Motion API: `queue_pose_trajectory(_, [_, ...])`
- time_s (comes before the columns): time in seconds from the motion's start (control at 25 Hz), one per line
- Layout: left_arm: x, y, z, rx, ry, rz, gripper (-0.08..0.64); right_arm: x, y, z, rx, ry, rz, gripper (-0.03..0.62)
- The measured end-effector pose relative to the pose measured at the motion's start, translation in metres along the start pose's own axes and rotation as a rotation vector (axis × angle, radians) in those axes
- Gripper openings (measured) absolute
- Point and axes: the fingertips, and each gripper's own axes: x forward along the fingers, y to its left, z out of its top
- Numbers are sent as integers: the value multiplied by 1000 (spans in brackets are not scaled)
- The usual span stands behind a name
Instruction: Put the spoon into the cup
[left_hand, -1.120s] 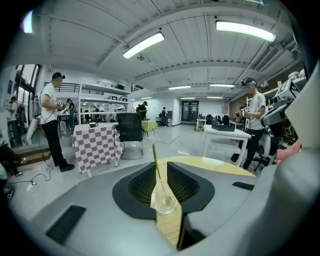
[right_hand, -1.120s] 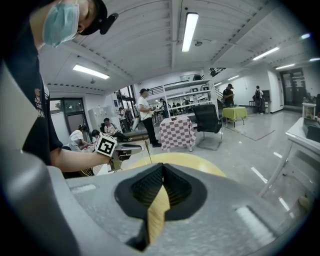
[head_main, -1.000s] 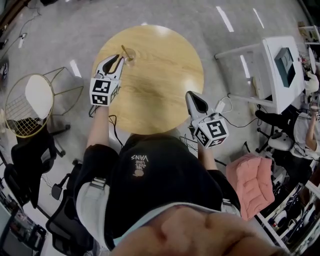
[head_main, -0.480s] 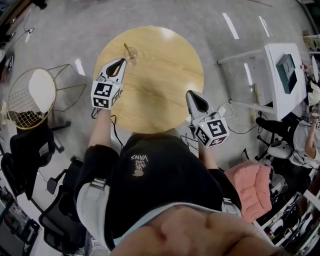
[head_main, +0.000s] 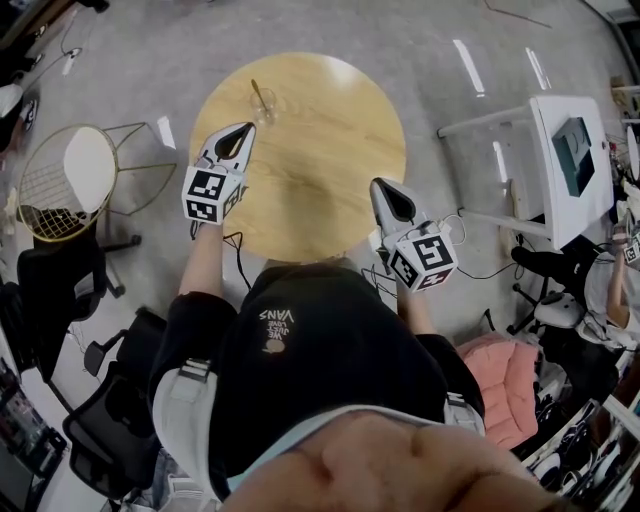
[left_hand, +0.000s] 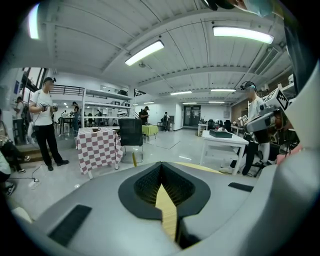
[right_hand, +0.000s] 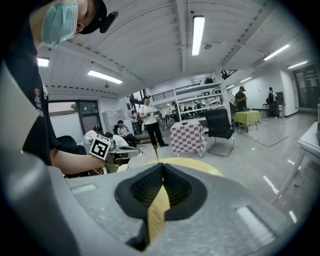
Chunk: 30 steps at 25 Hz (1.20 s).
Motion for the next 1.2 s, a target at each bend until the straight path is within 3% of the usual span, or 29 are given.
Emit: queue_pose_trajectory(1.2, [-104, -90, 7, -109, -90, 174, 11, -23, 27, 5, -81, -50, 234, -2])
